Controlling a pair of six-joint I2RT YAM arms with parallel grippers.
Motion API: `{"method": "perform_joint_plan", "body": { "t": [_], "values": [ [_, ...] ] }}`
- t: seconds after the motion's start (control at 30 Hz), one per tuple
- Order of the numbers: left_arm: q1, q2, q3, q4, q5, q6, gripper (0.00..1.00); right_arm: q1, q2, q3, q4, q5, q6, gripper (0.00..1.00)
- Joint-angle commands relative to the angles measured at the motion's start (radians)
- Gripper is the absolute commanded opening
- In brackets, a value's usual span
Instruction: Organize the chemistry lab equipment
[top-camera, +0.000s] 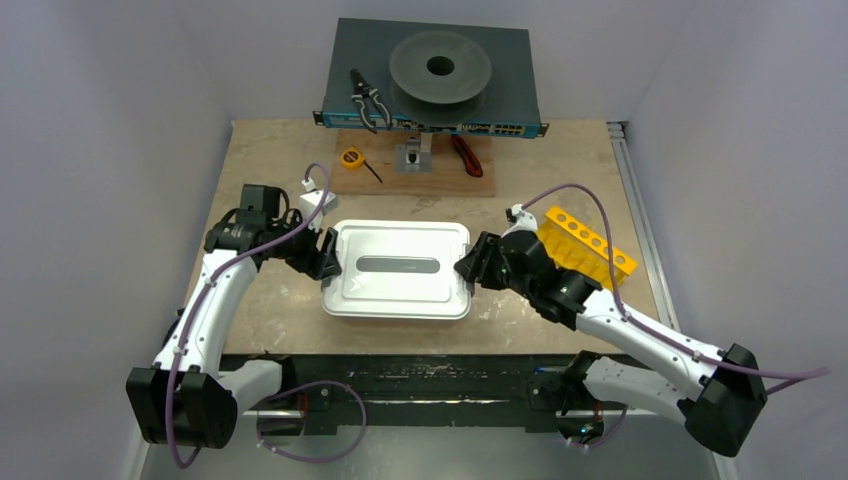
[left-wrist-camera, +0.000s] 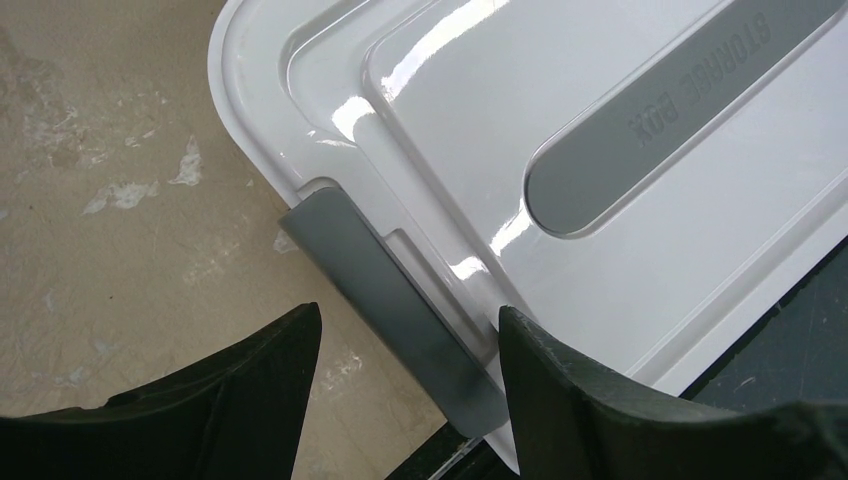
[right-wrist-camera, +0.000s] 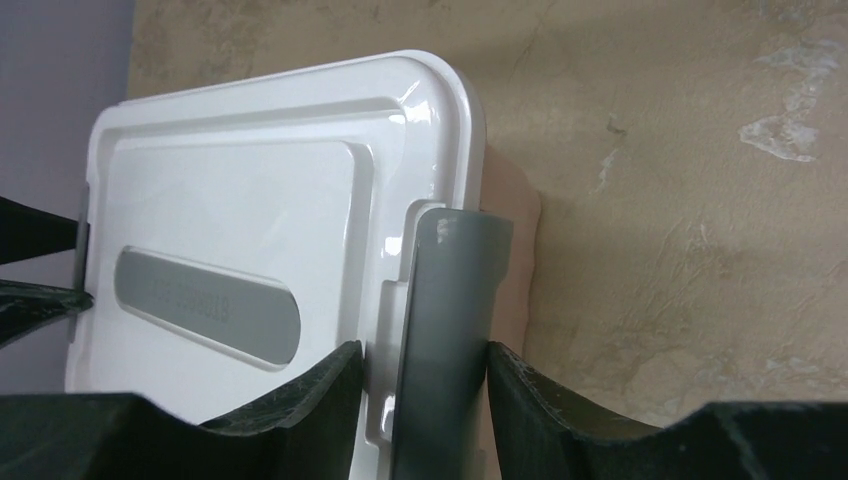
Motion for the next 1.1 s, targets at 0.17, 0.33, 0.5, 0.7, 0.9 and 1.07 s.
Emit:
{"method": "perform_joint_plan", "body": {
  "t": [0.17,0.33,0.5,0.7,0.9,1.07],
  "values": [
    [-0.004,0.005,0.013,0.013,-0.034,0.034,0.63,0.126,0.126,0.129,-0.16,0.218,-0.043,0.35],
    [-0.005,0.006,0.012,0.013,-0.043,0.041,0.61,0.156,0.144,0.166,-0.242,0.325,-0.018,0.24],
    [-0.004,0.011,0.023,0.02,-0.044,0.038,0.58,0.158,0.133,0.184,-0.288,0.386,0.001,0.18],
    [-0.004,0.037,0.096,-0.002,0.025,0.002,0.67,0.156,0.143,0.211,-0.31,0.443,0.015,0.18],
    [-0.004,0.062,0.177,-0.03,0.051,-0.006,0.76,0.118,0.14,0.22,-0.339,0.506,0.024,0.2],
    [-0.004,0.055,0.201,-0.058,0.06,-0.008,0.81,0.111,0.103,0.213,-0.259,0.429,-0.056,0.55]
  ]
}}
